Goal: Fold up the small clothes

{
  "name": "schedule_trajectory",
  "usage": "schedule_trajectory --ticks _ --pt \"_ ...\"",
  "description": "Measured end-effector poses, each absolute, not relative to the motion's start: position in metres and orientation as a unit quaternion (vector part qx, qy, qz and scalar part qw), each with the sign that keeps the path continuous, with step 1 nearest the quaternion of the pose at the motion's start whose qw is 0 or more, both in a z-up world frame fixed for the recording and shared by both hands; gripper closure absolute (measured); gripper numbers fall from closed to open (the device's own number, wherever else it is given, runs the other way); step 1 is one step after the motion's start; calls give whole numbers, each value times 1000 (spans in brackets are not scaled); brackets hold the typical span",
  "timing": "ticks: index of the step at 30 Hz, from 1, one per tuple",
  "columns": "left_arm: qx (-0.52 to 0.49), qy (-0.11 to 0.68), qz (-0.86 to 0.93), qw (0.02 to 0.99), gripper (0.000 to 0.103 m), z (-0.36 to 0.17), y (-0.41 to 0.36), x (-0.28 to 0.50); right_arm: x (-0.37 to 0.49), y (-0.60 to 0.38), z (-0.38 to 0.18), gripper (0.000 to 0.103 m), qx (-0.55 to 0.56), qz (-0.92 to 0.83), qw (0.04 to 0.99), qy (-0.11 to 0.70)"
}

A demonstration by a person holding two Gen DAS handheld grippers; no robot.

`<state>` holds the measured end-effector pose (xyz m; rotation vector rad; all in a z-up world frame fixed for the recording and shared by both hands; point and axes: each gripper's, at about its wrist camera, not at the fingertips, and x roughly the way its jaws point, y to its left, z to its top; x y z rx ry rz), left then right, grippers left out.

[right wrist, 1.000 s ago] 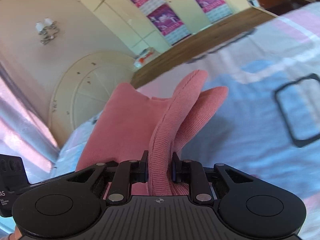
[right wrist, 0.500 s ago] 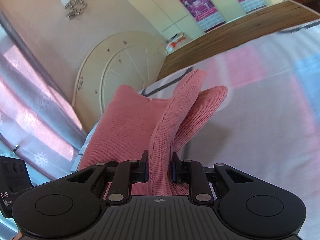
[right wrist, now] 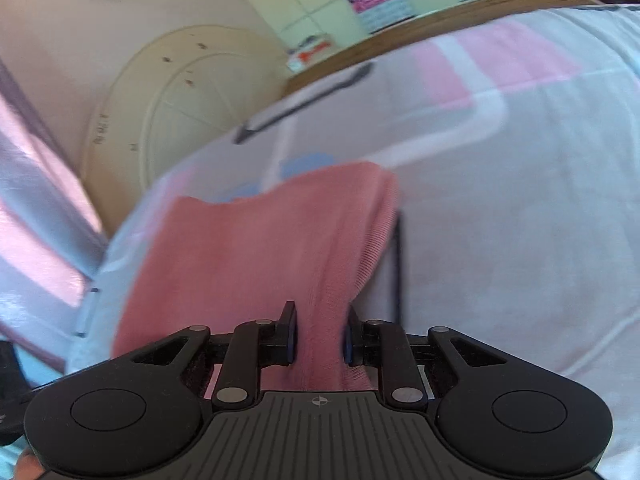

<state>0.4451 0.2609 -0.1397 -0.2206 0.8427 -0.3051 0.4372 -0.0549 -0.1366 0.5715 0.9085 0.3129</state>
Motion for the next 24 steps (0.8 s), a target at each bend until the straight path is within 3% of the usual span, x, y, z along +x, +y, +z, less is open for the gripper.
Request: schedule_trajectory --ticks 8,12,15,24 --pt "-101 363 -128 917 52 -107 272 438 445 -47 -103 82 212 120 889 388" --pt "-95 337 -146 925 52 -93 262 456 467 -44 -110 82 230 114 875 411" --pt "-71 347 -154 922 52 -100 248 478 480 -47 -118 82 240 107 871 415" --pt "-63 381 -98 917 52 -140 256 508 505 -28 -136 82 127 62 906 400"
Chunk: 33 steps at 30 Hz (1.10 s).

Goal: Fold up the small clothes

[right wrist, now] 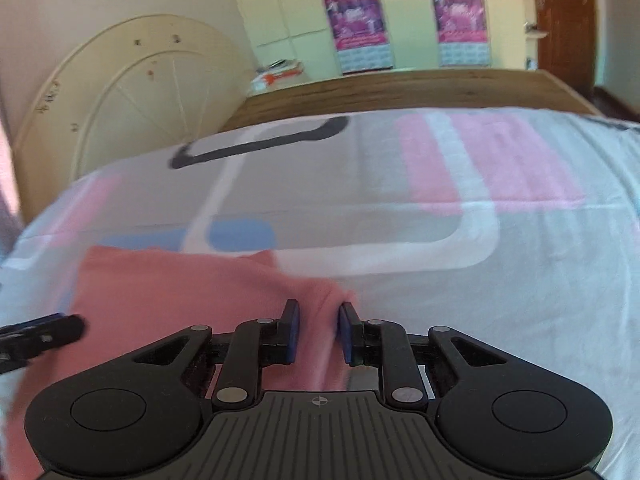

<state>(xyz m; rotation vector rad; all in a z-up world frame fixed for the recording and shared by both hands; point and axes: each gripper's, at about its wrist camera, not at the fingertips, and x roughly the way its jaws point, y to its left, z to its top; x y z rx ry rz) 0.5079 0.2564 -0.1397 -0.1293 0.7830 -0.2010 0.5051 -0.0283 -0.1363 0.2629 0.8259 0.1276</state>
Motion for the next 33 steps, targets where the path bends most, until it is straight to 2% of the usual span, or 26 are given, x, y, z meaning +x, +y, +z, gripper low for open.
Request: schedule_trajectory --ticks 3,6,11,21,23,29,33 --pt "-53 381 -95 918 52 -134 255 506 503 -33 -132 82 137 62 903 403" --pt "-49 380 -97 919 45 -124 254 497 483 -27 -109 82 120 82 912 383" --pt "-33 394 -91 914 38 -115 247 470 436 -12 -82 82 125 132 914 363" --pt "6 400 -77 913 34 -119 237 436 408 2 -127 81 53 81 901 422" --pt "4 401 -77 913 34 -114 239 430 402 -5 -121 81 95 78 900 417" --pt "-3 409 -81 909 29 -113 240 407 362 17 -89 82 68 111 921 367" --pt "3 410 -78 909 26 -121 237 400 353 25 -106 82 50 111 912 392"
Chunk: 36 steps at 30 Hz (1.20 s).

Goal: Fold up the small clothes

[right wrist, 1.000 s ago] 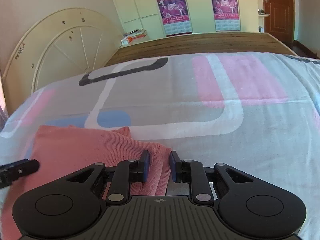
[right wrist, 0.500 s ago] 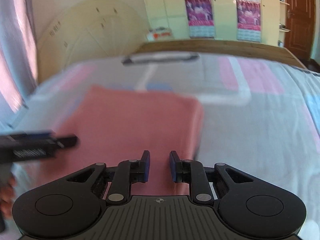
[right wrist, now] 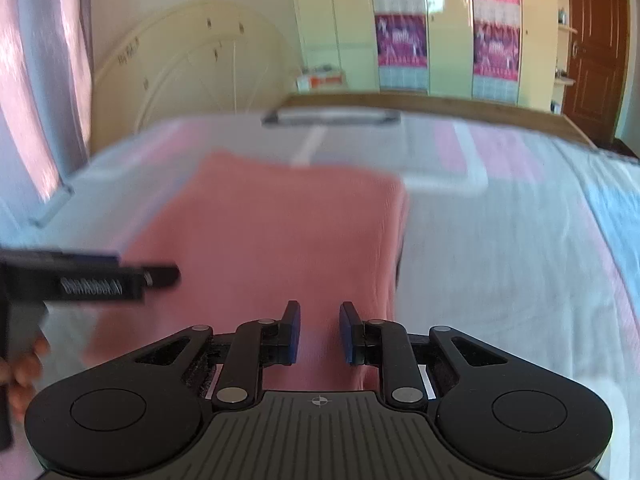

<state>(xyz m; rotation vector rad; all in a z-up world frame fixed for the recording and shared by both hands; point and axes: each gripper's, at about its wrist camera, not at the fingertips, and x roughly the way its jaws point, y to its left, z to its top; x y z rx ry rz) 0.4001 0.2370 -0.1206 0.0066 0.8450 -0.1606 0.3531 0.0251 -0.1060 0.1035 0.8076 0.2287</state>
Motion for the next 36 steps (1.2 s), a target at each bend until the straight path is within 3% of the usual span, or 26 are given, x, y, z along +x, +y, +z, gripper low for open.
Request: schedule_trajectory --ticks 7,16,25,36 --pt "7 413 -77 908 22 -121 235 394 347 16 -131 85 44 97 908 406" --pt "-4 432 -73 899 1 -122 233 394 340 10 -111 85 88 102 905 403" --pt "9 448 -39 893 0 -118 230 401 369 9 -97 84 84 82 916 385" --pt "8 427 -20 904 4 -105 229 412 402 15 -125 83 42 51 902 427"
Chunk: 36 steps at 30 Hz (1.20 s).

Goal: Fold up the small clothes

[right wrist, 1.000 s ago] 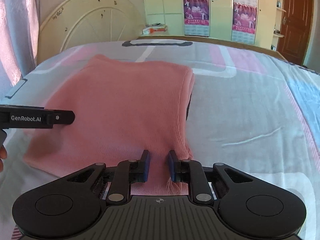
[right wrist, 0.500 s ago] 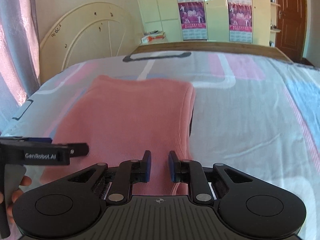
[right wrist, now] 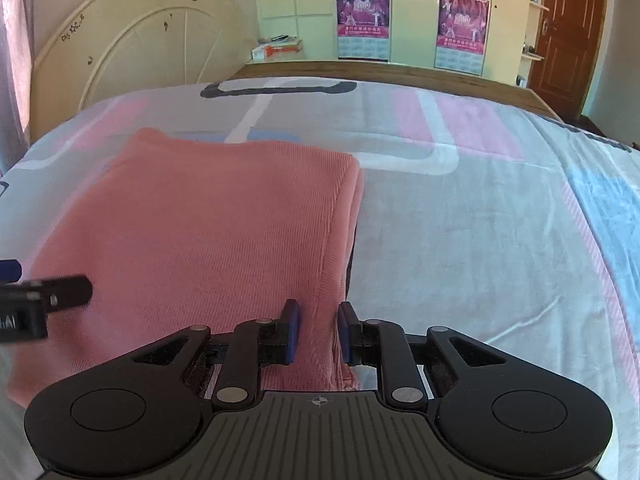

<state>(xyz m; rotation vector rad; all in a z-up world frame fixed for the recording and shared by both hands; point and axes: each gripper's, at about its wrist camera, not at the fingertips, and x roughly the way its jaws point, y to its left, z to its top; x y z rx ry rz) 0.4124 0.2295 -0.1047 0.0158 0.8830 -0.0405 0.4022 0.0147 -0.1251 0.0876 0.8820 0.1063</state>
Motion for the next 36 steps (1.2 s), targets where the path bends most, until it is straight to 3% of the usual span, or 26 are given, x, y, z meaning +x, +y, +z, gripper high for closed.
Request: schedule_trajectory --ticks 4,6,10,14,19,23,27,36 --pt "-18 428 -21 903 7 -92 235 411 391 12 -110 79 60 62 907 412" --pt "-15 423 -18 906 7 -85 235 408 381 14 -102 63 61 72 908 408" --pt "15 404 -22 914 6 -66 227 390 357 18 -89 59 64 98 904 411" --pt "55 389 -26 919 4 -47 214 361 331 18 -77 45 83 124 893 424" --pt "46 392 -31 918 4 -25 208 319 289 15 -51 37 92 147 893 416" --pt "43 380 -21 924 3 -5 205 275 246 9 -24 13 95 152 902 393" --pt "35 365 -13 930 1 15 204 222 195 9 1 0 70 142 916 370" --pt "25 345 7 938 1 53 207 115 74 8 56 0 39 70 952 296"
